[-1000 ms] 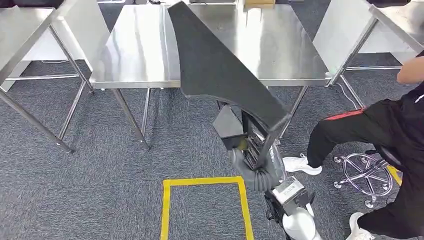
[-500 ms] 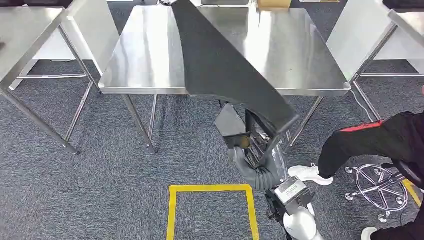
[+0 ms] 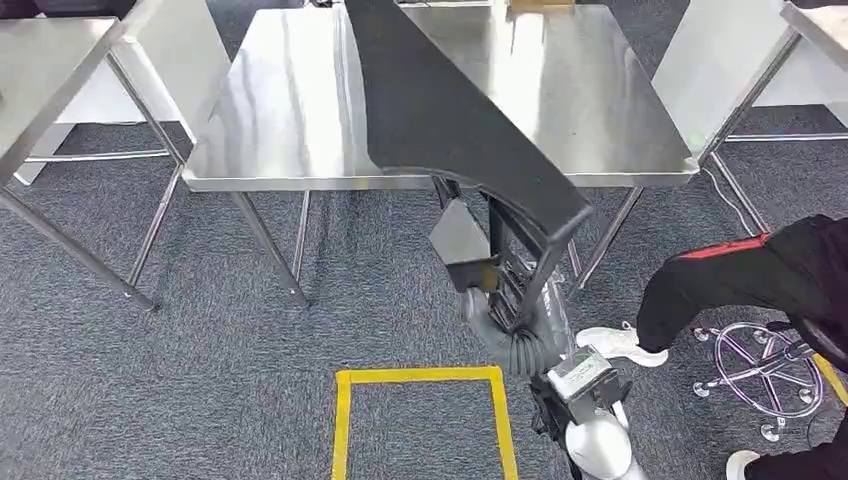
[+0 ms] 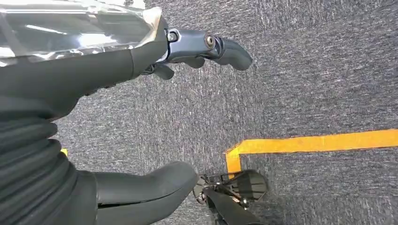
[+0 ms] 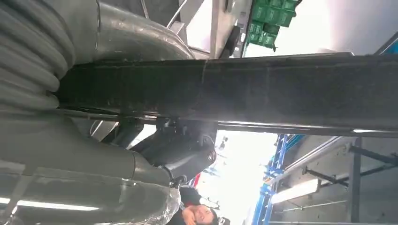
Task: Take the parts from the cabinet and place them on the table.
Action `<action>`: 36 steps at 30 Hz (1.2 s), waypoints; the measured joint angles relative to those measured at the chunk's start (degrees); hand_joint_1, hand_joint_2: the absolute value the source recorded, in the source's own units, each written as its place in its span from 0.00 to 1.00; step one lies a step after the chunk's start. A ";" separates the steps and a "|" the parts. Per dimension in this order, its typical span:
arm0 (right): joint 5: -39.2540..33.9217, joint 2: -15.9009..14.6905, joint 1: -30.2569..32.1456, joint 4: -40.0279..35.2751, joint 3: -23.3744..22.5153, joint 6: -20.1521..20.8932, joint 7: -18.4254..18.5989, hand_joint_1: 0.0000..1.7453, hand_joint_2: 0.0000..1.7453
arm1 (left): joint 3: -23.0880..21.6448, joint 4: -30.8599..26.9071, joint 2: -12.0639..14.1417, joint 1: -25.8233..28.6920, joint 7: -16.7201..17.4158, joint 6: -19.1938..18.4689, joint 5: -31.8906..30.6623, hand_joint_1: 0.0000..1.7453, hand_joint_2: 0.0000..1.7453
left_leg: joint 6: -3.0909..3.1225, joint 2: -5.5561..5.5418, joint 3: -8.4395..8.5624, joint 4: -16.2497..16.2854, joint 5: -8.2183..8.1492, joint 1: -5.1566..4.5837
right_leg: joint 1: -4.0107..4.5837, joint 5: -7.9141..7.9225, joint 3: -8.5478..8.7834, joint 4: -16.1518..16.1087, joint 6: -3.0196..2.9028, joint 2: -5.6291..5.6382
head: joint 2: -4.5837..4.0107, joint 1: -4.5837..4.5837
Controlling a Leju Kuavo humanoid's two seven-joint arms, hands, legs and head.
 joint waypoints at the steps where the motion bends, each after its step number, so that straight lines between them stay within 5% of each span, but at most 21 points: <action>1: -0.02 0.04 -0.06 -0.11 -0.02 0.02 0.02 1.00 1.00 | 0.00 -0.02 -0.02 -0.05 0.04 0.00 -0.02 0.00 1.00 | 0.15 0.03 0.02 -0.11 0.15 -0.13 | -0.02 0.15 0.10 -0.29 0.20 0.07 | 0.00 0.00; 4: -0.04 0.13 -0.34 -0.64 -0.09 0.04 0.11 1.00 1.00 | -0.02 -0.15 -0.50 -0.20 0.07 0.02 -0.11 0.00 1.00 | 0.18 0.81 1.97 -3.16 1.92 0.83 | 0.52 -0.94 -1.37 2.43 0.39 0.08 | 0.00 0.11; 7: -0.06 0.13 -0.38 -0.64 -0.33 0.04 0.33 1.00 1.00 | -0.02 -0.17 -0.63 -0.28 0.13 0.05 -0.24 0.00 1.00 | 0.06 2.06 2.11 -3.21 1.76 0.99 | -0.07 -5.69 -8.38 15.50 0.68 0.07 | 0.00 0.11; 8: -0.06 0.07 -0.28 -0.61 -0.46 0.07 0.39 1.00 1.00 | -0.02 -0.20 -0.74 -0.28 0.15 0.05 -0.26 0.00 1.00 | -0.14 2.43 2.15 -3.17 1.62 1.08 | -0.34 -6.08 -10.03 18.17 1.18 0.05 | 0.00 0.11; 10: -0.06 0.02 -0.30 -0.61 -0.68 0.07 0.42 1.00 1.00 | -0.02 -0.20 -0.89 -0.27 0.17 0.00 -0.26 0.00 1.00 | -0.90 3.27 2.66 -3.11 1.12 1.59 | -0.96 -3.21 -8.46 14.15 2.95 -0.20 | 0.00 0.13; 12: -0.06 0.04 -0.34 -0.61 -0.74 0.07 0.42 1.00 1.00 | -0.02 -0.26 -1.05 -0.29 0.17 -0.02 -0.26 0.00 1.00 | -2.11 4.05 3.61 -2.61 0.04 2.31 | -1.64 1.49 -2.45 2.73 4.99 -2.55 | 0.00 0.13; 13: -0.06 0.04 -0.41 -0.59 -0.85 0.07 0.42 1.00 1.00 | 0.00 -0.28 -0.57 -0.31 0.18 -0.02 -0.26 0.00 1.00 | -2.95 4.39 3.69 -2.16 -0.72 1.61 | -1.45 1.16 -1.20 0.34 4.97 -5.14 | 0.00 0.22; 15: -0.06 0.09 -0.39 -0.70 -0.92 0.07 0.46 1.00 1.00 | -0.04 -0.33 -0.56 -0.49 0.20 0.04 -0.33 0.00 1.00 | -3.43 4.94 3.70 -1.97 -1.52 1.35 | -1.39 0.62 -0.92 0.63 2.28 -2.99 | 0.00 0.09; 18: -0.06 0.11 -0.35 -0.81 -1.03 0.07 0.48 1.00 1.00 | -0.07 -0.52 -0.66 -0.70 0.26 0.02 -0.35 0.00 1.00 | -4.21 6.05 4.42 -2.09 -2.37 2.16 | -1.34 -0.08 -1.06 1.07 0.48 -0.77 | 0.00 -0.07; 19: 0.02 0.13 -0.26 -0.87 -1.05 0.11 0.50 1.00 1.00 | -0.07 -0.55 -0.63 -0.85 0.28 0.02 -0.35 0.00 1.00 | -4.08 3.87 3.95 -0.38 -3.76 2.34 | -1.35 -0.11 -0.93 1.04 0.17 -0.39 | 0.00 -0.07; 21: -0.04 0.26 -0.56 -0.92 -1.05 0.13 0.48 1.00 1.00 | -0.11 -0.55 -0.72 -0.92 0.28 0.02 -0.35 0.00 1.00 | -3.73 1.02 -1.16 8.87 -8.32 2.08 | -1.07 -0.21 -0.90 1.06 -0.31 0.71 | 0.00 -0.20; 23: -0.02 0.31 -0.42 -0.90 -1.07 0.18 0.48 1.00 1.00 | -0.11 -0.52 -0.68 -0.77 0.35 0.02 -0.35 0.00 1.00 | -3.27 0.56 -7.00 17.54 -10.42 1.91 | -0.52 -0.40 -0.82 1.09 -0.61 2.24 | 0.00 -0.20; 24: -0.02 0.31 -0.32 -0.90 -1.07 0.22 0.48 1.00 1.00 | -0.09 -0.52 -0.68 -0.66 0.37 0.02 -0.35 0.00 1.00 | -2.79 0.54 -8.23 17.90 -9.10 1.76 | -0.26 -0.48 -0.63 1.09 -0.72 3.06 | 0.00 -0.18; 26: 0.00 0.31 -0.35 -0.92 -1.07 0.35 0.48 1.00 1.00 | -0.09 -0.55 -0.72 -0.69 0.37 0.07 -0.35 0.00 1.00 | -1.58 -0.17 -7.02 11.78 -3.17 1.35 | 0.11 -0.61 -0.03 1.08 -0.88 4.66 | 0.00 -0.18; 27: 0.00 0.31 -0.40 -0.92 -1.07 0.44 0.48 1.00 1.00 | -0.07 -0.55 -0.72 -0.71 0.35 0.11 -0.33 0.00 1.00 | -0.80 -1.49 -5.35 6.63 0.35 1.08 | 0.22 -0.67 0.28 1.06 -0.95 5.42 | 0.00 -0.18; 28: 0.00 0.33 -0.38 -0.90 -1.07 0.46 0.48 1.00 1.00 | -0.02 -0.52 -0.59 -0.69 0.37 0.17 -0.33 0.00 1.00 | 0.05 -4.79 -4.30 2.74 2.18 0.94 | -0.18 -0.71 0.23 0.98 -1.00 6.07 | 0.00 -0.13; 29: 0.00 0.35 -0.53 -0.83 -1.07 0.46 0.48 1.00 1.00 | 0.00 -0.48 -0.55 -0.62 0.35 0.18 -0.28 0.00 1.00 | 0.01 -5.01 -4.27 2.35 2.06 0.89 | 0.69 -0.79 0.16 1.10 -0.84 6.77 | 0.00 -0.07; 32: 0.02 0.35 -0.39 -0.83 -1.09 0.46 0.48 1.00 1.00 | 0.07 -0.57 -0.57 -0.88 0.37 0.40 -0.17 0.00 1.00 | -0.26 -3.17 -3.89 2.02 2.11 0.03 | -0.21 -0.45 -0.42 0.64 0.18 8.46 | 0.00 -0.15; 33: 0.02 0.33 -0.40 -0.85 -1.09 0.46 0.48 1.00 1.00 | 0.09 -0.61 -0.74 -0.95 0.37 0.44 -0.17 0.00 1.00 | -0.10 -2.36 -2.97 0.93 2.70 0.49 | 0.50 -0.50 -0.74 0.72 0.50 8.28 | 0.00 -0.11; 35: -0.02 0.26 -0.73 -0.81 -1.03 0.46 0.46 1.00 1.00 | 0.13 -0.59 -0.70 -0.95 0.35 0.48 -0.17 0.00 1.00 | 0.32 -1.40 -2.33 0.21 3.14 0.44 | 0.47 -2.79 -2.57 4.98 0.19 1.98 | 0.00 0.09; 36: -0.02 0.26 -0.92 -0.77 -0.98 0.46 0.42 1.00 1.00 | 0.17 -0.59 -0.68 -0.89 0.37 0.44 -0.17 0.00 1.00 | 0.35 -0.76 -2.33 0.23 3.09 0.36 | 0.46 -4.80 -4.99 9.54 0.06 0.94 | 0.00 0.06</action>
